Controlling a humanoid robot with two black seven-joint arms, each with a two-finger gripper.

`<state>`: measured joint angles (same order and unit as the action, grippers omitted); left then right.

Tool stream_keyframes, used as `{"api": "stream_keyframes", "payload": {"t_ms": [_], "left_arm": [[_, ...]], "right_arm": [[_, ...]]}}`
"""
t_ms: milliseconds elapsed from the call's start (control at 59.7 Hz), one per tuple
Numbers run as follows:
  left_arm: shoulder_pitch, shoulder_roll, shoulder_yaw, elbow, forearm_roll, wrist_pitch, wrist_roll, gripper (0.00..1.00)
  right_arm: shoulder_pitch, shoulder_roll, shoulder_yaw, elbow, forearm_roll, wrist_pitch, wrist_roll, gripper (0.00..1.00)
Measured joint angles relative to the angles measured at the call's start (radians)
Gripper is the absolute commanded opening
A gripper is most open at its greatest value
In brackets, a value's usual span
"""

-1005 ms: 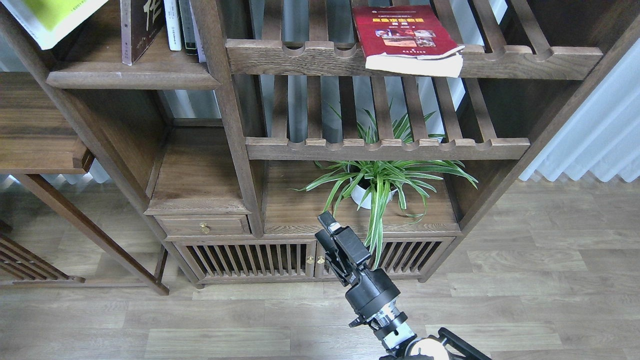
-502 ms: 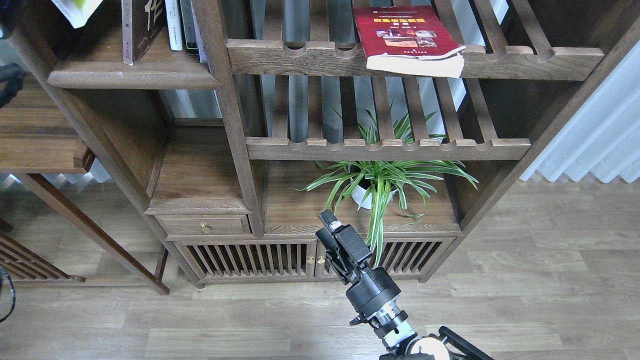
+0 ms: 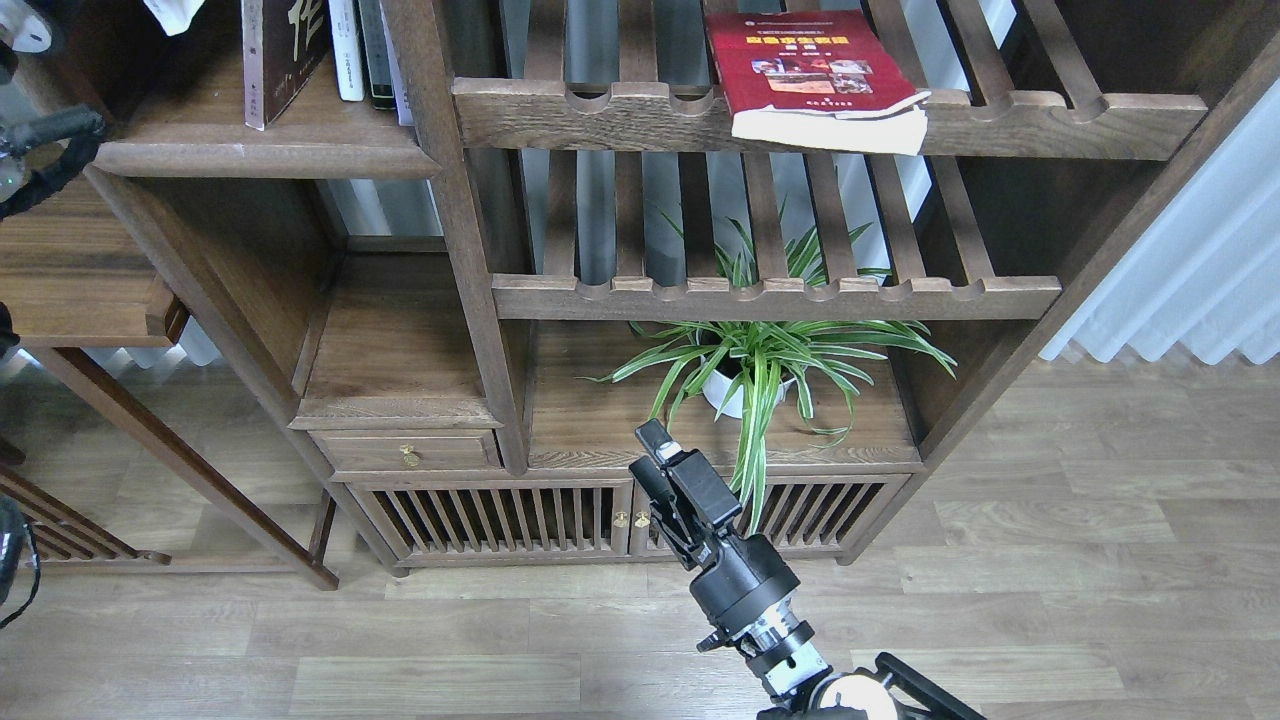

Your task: Organize books on shelf

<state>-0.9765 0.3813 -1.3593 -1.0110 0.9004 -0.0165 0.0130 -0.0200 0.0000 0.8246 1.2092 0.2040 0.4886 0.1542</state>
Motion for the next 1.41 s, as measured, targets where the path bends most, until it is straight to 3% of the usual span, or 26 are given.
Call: {"api": "stream_keyframes", "payload": {"t_ms": [301, 402, 603, 955, 1407], "left_arm": [[-0.052, -0.016, 0.083, 0.102, -0.002, -0.001, -0.064, 0.04], [-0.083, -0.040, 0.100, 0.150, -0.003, -0.005, -0.084, 0.04], [-0.098, -0.064, 0.109, 0.210, -0.009, -0.011, -0.109, 0.05], [-0.092, -0.063, 0.149, 0.254, -0.027, -0.025, -0.117, 0.07], [-0.088, -0.052, 0.229, 0.239, -0.028, -0.025, -0.132, 0.17]], "right_arm": [[-0.013, 0.000, 0.000, 0.000, 0.002, 0.000, 0.004, 0.88], [-0.011, 0.000, 0.003, 0.000, 0.004, 0.000, 0.006, 0.95], [-0.005, 0.000, 0.003, 0.000, 0.011, 0.000, 0.007, 0.97], [0.001, 0.000, 0.003, -0.002, 0.011, 0.000, 0.006, 0.97], [0.009, 0.000, 0.002, -0.016, 0.010, 0.000, 0.003, 0.98]]}}
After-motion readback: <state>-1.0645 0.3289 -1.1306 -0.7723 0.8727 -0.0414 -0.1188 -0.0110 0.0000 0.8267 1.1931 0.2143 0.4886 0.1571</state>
